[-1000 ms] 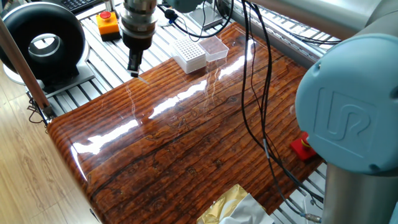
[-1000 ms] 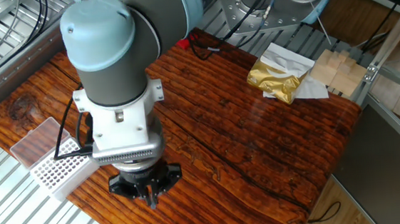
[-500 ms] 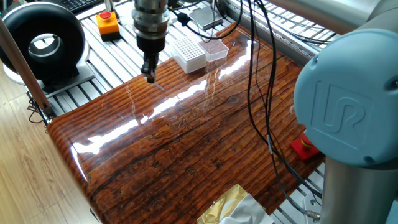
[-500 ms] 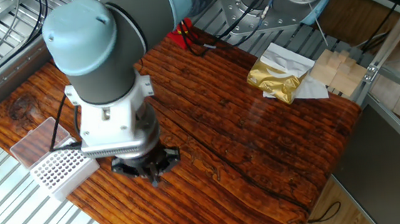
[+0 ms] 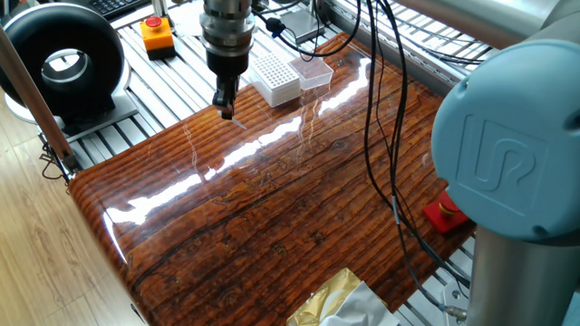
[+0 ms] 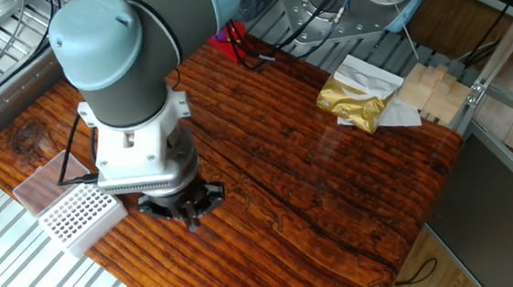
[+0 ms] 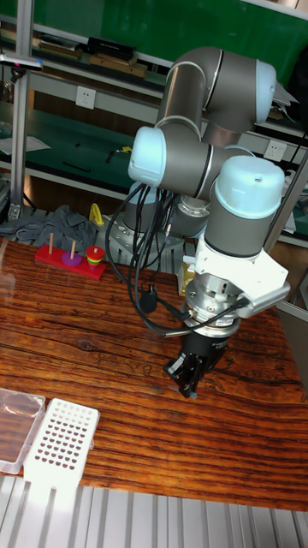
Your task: Insert a medium pipette tip into the holder for medium pipette tips
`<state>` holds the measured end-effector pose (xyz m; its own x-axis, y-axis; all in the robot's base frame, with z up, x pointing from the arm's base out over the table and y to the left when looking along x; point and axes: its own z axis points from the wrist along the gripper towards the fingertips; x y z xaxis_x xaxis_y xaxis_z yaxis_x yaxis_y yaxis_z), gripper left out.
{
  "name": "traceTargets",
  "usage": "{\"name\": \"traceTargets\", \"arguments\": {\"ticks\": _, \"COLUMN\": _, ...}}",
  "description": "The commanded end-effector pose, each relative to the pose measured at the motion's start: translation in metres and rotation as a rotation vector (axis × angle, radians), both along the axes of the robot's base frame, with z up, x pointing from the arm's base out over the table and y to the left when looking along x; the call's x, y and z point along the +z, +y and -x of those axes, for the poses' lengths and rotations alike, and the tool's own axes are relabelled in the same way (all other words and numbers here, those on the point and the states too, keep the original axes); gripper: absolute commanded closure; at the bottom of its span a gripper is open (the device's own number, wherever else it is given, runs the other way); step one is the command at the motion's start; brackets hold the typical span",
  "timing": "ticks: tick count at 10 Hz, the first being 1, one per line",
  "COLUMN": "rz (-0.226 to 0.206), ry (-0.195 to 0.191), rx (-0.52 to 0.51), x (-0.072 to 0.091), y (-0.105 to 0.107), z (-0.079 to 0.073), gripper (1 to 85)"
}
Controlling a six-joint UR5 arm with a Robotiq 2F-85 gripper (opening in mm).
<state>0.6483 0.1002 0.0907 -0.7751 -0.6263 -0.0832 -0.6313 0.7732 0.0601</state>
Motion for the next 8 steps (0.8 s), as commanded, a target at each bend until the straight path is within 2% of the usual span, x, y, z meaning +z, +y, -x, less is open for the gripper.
{"name": "traceTargets", "arguments": {"ticks": 1, "rz": -0.011, "ry": -0.007, "rx": -0.039, "x": 0.001, "y": 0.003, "z": -0.004, "gripper": 84.7}}
{"name": "traceTargets", "arguments": {"ticks": 4, "rz": -0.017, "ry": -0.010, "rx": -0.064, "x": 0.001, "y": 0.005, "z": -0.005, "gripper": 84.7}}
{"name": "traceTargets", "arguments": {"ticks": 6, "rz": -0.050, "ry": -0.037, "rx": -0.132, "x": 0.003, "y": 0.012, "z": -0.015, "gripper": 84.7}}
{"name": "traceTargets", "arguments": {"ticks": 7, "rz": -0.087, "ry": -0.046, "rx": -0.197, "x": 0.005, "y": 0.020, "z": -0.020, "gripper": 84.7}}
{"name": "traceTargets", "arguments": {"ticks": 8, "rz": -0.096, "ry": -0.064, "rx": -0.226, "x": 0.006, "y": 0.021, "z": -0.026, "gripper": 84.7}}
